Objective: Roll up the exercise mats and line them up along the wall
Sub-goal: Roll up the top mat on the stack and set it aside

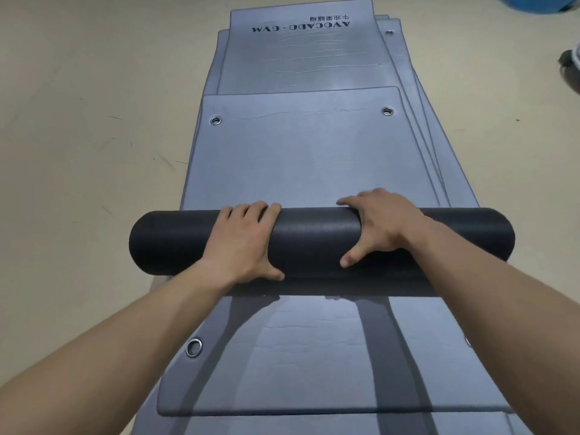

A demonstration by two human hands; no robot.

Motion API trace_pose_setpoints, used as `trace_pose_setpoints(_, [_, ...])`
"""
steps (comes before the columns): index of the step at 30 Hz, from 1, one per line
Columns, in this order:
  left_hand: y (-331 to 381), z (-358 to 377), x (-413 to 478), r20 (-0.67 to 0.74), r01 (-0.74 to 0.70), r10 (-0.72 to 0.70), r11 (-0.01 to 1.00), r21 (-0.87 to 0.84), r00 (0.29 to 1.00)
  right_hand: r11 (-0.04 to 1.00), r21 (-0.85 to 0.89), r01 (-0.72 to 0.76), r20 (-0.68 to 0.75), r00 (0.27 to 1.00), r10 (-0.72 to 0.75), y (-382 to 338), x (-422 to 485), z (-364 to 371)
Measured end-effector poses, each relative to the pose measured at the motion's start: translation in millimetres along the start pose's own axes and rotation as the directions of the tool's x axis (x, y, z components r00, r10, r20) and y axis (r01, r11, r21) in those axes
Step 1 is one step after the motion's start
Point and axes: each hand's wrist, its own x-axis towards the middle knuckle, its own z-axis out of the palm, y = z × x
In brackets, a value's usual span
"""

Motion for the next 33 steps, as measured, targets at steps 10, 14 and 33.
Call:
trace_pose_setpoints(10, [-13.1, -28.9, 27.3, 0.299, 0.060, -0.003, 0.981, -0.183, 0.954, 0.996, -0.084, -0.010, 0.103, 0.995, 0.018, 3.4, -2.2, -12.4])
trace_pose_setpoints(14, [-17.3, -17.7, 14.0, 0.463, 0.095, 0.059, 0.948, -0.303, 0.884, 1.000, 0.006, -0.015, 0.212, 0.977, 0.013, -1.4, -18.1, 2.5])
trace_pose_setpoints(33, [-20.4, -4.9, 30.1, 0.258, 0.014, 0.041, 0.978, -0.210, 0.965, 0.963, -0.258, 0.076, -0.018, 0.996, -0.084, 15.2, -2.1, 36.0])
